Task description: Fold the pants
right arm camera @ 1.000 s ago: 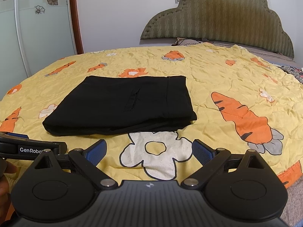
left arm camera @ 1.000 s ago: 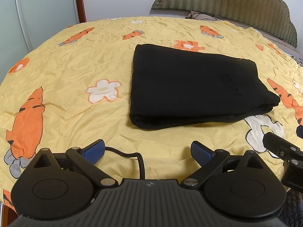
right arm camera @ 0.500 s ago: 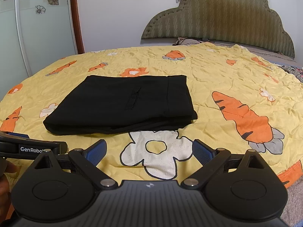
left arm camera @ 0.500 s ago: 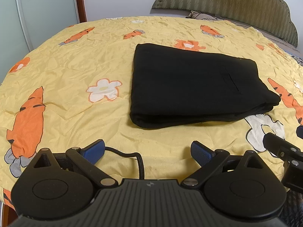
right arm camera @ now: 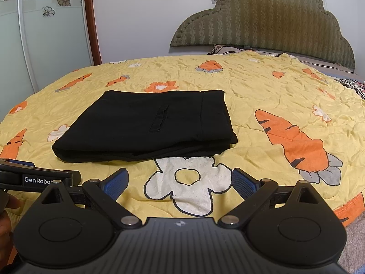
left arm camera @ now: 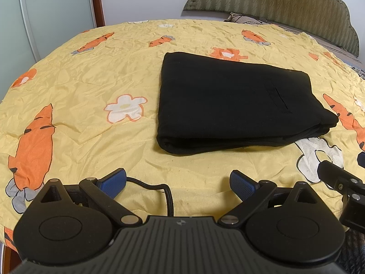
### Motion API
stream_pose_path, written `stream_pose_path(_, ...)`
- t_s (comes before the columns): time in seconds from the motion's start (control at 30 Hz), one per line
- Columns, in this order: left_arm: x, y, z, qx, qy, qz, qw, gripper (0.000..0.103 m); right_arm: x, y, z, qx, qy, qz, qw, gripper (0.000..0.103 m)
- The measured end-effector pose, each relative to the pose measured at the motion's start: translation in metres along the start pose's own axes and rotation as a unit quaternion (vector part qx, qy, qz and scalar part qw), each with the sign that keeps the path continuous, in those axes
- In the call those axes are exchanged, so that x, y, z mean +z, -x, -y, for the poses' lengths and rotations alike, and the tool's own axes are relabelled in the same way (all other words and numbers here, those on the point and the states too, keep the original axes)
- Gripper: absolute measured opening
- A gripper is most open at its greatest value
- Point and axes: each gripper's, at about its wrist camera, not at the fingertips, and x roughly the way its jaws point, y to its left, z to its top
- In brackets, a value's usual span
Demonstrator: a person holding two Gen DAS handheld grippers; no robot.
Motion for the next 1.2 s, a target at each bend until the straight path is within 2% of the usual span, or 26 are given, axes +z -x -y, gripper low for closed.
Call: stream_pose_path(1.2,-0.0004,-0.002,-0.0029,0.003,0.002,-0.001,1.0,0.098,-0.0013,-0.0015,0.001,-0.001,-0.002,-0.003,1.0,0.097)
